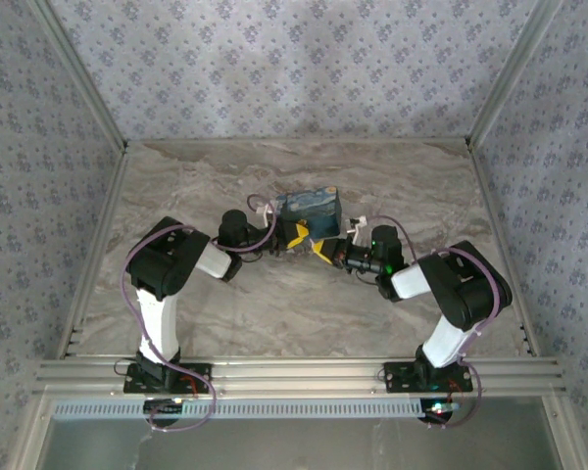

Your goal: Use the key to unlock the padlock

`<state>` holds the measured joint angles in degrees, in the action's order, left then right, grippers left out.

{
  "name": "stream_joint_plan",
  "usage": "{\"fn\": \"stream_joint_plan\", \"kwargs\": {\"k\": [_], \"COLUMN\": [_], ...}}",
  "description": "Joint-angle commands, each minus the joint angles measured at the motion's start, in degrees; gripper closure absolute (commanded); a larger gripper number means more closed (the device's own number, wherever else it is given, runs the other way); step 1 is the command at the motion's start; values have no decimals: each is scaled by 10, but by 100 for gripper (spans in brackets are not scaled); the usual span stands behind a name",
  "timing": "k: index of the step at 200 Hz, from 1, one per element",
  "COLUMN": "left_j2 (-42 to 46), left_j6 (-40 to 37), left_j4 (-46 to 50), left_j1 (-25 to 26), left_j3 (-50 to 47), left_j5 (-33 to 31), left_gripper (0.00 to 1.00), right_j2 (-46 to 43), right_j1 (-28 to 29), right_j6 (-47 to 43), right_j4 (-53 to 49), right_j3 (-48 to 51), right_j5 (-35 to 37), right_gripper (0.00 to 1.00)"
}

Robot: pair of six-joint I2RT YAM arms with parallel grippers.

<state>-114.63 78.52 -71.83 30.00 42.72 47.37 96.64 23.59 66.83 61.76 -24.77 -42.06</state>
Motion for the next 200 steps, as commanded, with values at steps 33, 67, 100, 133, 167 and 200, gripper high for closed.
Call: {"fn": "stream_joint_plan", "kwargs": {"k": [33, 67, 100, 133, 167, 200], "left_j2": [-2, -2, -2, -1, -2, -1], "left_j6": [-14, -14, -14, -17, -19, -18], "left_j4": [-30, -30, -30, -29, -31, -35], "left_j1": [-2, -1, -2, 0, 1, 2], "left_j3": [5, 5, 5, 4, 4, 4], "left_j5": [20, 24, 28, 33, 37, 36], "left_gripper": [100, 100, 100, 100, 100, 100], "right_j2": [7, 10, 11, 13, 14, 27], "right_j1": [6, 2, 1, -4, -12, -12], "right_j6": [-6, -5, -3, 6, 23, 59], "right_j4": [-3, 0, -4, 4, 11, 26], "right_j3": [-19, -21, -28, -32, -38, -48], "right_j5": [-17, -16, -18, -19, -23, -33], "right_gripper": [100, 100, 100, 100, 100, 100]}}
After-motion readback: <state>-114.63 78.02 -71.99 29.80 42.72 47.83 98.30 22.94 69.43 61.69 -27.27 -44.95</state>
